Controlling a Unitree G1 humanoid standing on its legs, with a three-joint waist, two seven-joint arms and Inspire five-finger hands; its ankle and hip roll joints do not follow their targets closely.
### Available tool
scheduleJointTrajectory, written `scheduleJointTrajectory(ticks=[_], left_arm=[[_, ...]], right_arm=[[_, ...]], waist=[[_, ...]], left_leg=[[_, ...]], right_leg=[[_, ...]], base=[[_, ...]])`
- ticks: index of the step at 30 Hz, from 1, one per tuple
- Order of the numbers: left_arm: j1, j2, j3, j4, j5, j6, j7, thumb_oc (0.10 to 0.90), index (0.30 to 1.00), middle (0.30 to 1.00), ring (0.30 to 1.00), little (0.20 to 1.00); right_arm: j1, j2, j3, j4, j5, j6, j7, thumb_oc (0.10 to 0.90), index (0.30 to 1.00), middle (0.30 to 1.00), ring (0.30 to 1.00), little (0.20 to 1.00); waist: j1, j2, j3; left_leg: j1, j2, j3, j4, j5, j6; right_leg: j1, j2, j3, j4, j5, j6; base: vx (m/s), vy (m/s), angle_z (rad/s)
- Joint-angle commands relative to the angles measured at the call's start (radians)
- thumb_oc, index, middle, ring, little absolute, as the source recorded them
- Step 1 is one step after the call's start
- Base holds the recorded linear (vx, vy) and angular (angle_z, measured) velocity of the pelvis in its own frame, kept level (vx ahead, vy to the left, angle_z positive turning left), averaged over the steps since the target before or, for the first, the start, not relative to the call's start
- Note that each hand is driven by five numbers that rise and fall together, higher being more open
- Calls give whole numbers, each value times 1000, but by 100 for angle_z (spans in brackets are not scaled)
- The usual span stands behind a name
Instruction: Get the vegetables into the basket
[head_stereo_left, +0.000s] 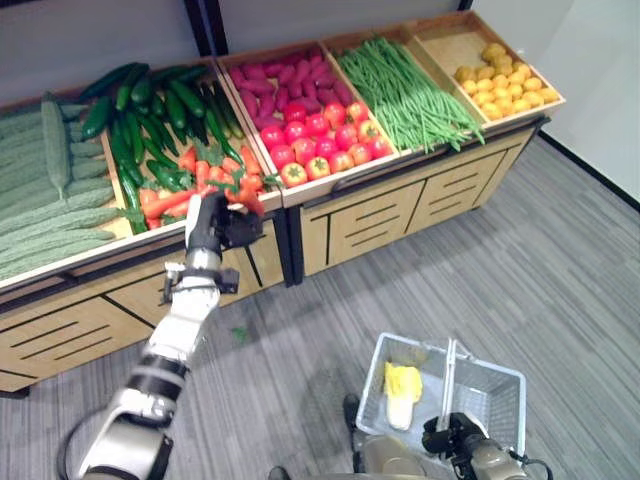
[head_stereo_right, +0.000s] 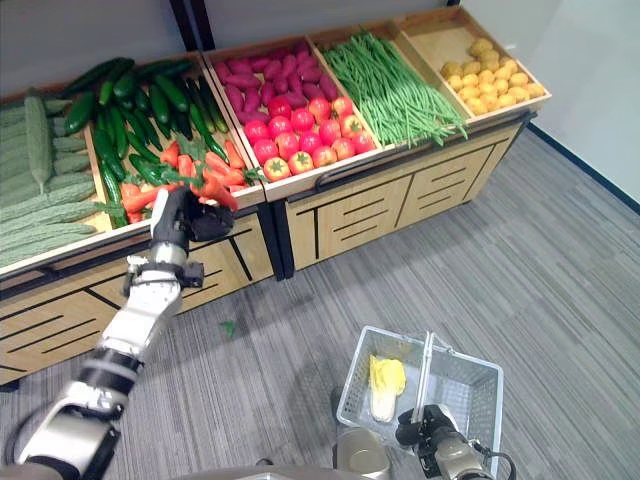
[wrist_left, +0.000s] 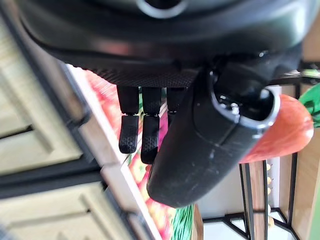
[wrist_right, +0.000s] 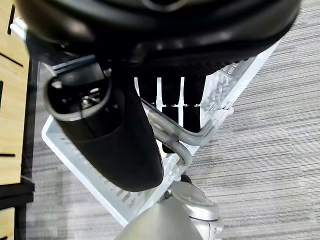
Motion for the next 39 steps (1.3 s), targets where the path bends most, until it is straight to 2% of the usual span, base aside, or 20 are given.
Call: scheduleJointTrajectory(ticks=[1,2,9,11,20,27,34,37,38,39], left_arm=[[-68,50,58,-81,-35,-99,-45,400,300,300,300,300],[-2,4,65,-117,-99,-98,-73,400,300,300,300,300],[115,-59,64,-190,-156,-78,-128,400,300,300,300,300],[139,-65,56,-228,-125,-62,-136,400,300,300,300,300],[132,-77,53,-261,-121,-59,-121,400,300,300,300,300],[89,-73,38,-251,-113,-59,-105,400,300,300,300,300],[60,-92,21,-239,-165,-67,-99,400,300,300,300,300],[44,-89,17,-226,-170,-72,-92,400,300,300,300,300],[41,-71,39,-230,-164,-77,-78,400,300,300,300,300],[44,-67,51,-232,-162,-76,-74,400,300,300,300,300]], right_arm=[[29,-55,10,38,-61,-1,-17,400,300,300,300,300],[31,-52,-6,39,-63,1,-21,400,300,300,300,300],[42,-37,-25,55,-76,8,-21,400,300,300,300,300],[43,-30,-37,68,-73,12,-27,400,300,300,300,300],[52,-17,-48,93,-62,19,-38,400,300,300,300,300],[72,-7,-64,100,-54,19,-50,400,300,300,300,300],[78,-8,-78,92,-49,21,-62,400,300,300,300,300],[72,-10,-85,80,-46,19,-69,400,300,300,300,300],[66,-5,-86,52,-45,17,-76,400,300,300,300,300],[64,-5,-84,51,-48,17,-77,400,300,300,300,300]], waist=[[-6,-23,-92],[-1,-22,-100],[10,-22,-110],[16,-22,-111],[16,-25,-119],[-11,-28,-114],[-42,-28,-90],[-56,-28,-52],[-30,-28,-22],[-16,-28,-22]], left_leg=[[-77,26,-84,38,63,-5],[-61,26,-88,38,60,-1],[-38,20,-101,31,57,7],[-39,16,-107,30,57,10],[-43,9,-113,21,59,16],[-38,0,-86,54,29,27],[-50,-17,-24,93,-1,40],[-40,-21,39,88,-15,48],[-13,-12,102,57,-3,35],[-7,-8,122,49,-2,29]], right_leg=[[85,-42,15,66,-118,110],[104,-43,12,69,-124,108],[127,-51,2,77,-133,107],[129,-55,1,79,-131,110],[120,-64,2,85,-123,117],[112,-73,32,90,-111,128],[67,-77,96,103,-78,159],[19,-78,122,137,-40,196],[-21,-146,-97,159,15,185],[-24,-173,-196,152,13,177]], base=[[-27,-19,10],[-26,-16,9],[-30,17,3],[-62,47,3],[-28,37,5],[-2,41,-10],[-36,53,-30],[-93,67,-64],[-141,63,-108],[-26,62,-104]])
